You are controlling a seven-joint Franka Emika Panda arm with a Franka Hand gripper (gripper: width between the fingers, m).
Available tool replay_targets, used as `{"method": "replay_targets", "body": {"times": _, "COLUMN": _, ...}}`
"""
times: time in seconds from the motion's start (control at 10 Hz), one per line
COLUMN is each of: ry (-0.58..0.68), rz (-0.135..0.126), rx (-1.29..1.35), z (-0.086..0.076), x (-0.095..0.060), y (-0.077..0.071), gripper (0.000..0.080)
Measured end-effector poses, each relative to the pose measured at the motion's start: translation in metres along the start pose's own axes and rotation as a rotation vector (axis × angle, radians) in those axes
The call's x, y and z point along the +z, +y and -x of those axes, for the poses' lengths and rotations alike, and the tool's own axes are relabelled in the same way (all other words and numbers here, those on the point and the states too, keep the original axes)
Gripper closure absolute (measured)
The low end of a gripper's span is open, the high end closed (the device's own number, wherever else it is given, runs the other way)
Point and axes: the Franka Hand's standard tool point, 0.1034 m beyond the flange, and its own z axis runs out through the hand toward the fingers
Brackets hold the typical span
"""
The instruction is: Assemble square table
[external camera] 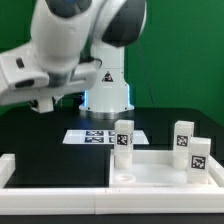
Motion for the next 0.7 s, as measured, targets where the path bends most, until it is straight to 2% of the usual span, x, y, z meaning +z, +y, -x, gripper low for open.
{"method": "replay_targets", "body": {"times": 0.2, "ry": 0.077, "rz": 0.014, "rx": -0.009, "z": -0.006, "x": 0.0, "y": 0.004, "gripper": 0.0508}}
{"method": "replay_targets", "body": {"times": 0.3, "ry": 0.16, "rz": 0.017, "rx": -0.012, "z": -0.009, "x": -0.003, "y": 0.005, "gripper": 0.0508}}
{"method": "replay_targets", "body": {"times": 0.4, "ry": 0.211, "rz": 0.023, "rx": -0.003, "z": -0.013, "x": -0.017, "y": 0.001, "gripper": 0.0508}}
{"method": "replay_targets", "body": {"times": 0.5, "ry": 0.264, "rz": 0.004, "rx": 0.038, "z": -0.024, "x": -0.044, "y": -0.005, "gripper": 0.0508}}
{"method": "replay_targets", "body": {"times": 0.6, "ry": 0.356, "rz": -0.036, "rx": 0.091, "z": -0.041, "x": -0.076, "y": -0.011, "gripper": 0.0508}}
{"method": "replay_targets", "body": {"times": 0.7, "ry": 0.428, "rz": -0.06, "rx": 0.136, "z": -0.051, "x": -0.099, "y": -0.018, "gripper": 0.0508}}
